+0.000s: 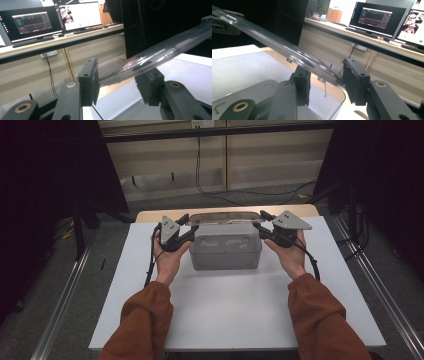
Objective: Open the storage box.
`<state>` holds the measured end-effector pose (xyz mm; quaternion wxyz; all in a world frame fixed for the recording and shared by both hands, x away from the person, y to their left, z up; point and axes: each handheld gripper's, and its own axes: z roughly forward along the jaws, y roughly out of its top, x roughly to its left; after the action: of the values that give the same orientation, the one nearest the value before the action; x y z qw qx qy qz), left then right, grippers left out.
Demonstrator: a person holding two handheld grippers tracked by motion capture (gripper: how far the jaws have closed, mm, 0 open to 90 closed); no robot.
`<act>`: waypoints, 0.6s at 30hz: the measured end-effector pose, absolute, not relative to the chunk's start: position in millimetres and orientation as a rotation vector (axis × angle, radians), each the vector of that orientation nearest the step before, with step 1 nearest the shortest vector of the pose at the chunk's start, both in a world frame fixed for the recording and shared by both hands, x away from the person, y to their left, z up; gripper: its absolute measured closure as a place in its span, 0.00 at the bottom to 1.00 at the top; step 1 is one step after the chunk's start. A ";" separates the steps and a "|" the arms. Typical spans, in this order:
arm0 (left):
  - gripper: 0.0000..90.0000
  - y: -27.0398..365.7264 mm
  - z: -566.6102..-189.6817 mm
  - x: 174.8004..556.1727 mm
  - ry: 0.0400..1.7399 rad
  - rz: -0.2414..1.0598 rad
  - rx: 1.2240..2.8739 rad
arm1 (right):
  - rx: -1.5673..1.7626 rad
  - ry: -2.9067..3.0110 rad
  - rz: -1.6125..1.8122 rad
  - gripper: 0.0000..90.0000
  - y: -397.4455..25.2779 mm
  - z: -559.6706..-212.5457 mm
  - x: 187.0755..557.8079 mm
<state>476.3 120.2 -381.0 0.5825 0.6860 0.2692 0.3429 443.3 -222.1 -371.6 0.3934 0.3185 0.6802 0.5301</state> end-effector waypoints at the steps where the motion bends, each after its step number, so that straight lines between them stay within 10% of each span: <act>1: 0.61 120.2 -381.0 476.3 0.629 0.801 1.602 | 0.808 1.726 1.345 0.64 -222.1 -371.6 443.3; 18: 0.70 123.6 -371.8 486.6 0.600 0.831 1.607 | 0.796 1.710 1.373 0.67 -223.0 -363.5 454.4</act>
<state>486.6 123.6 -371.8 0.5793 0.6871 0.2567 0.3554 454.4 -223.0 -363.5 0.3932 0.3137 0.6739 0.5411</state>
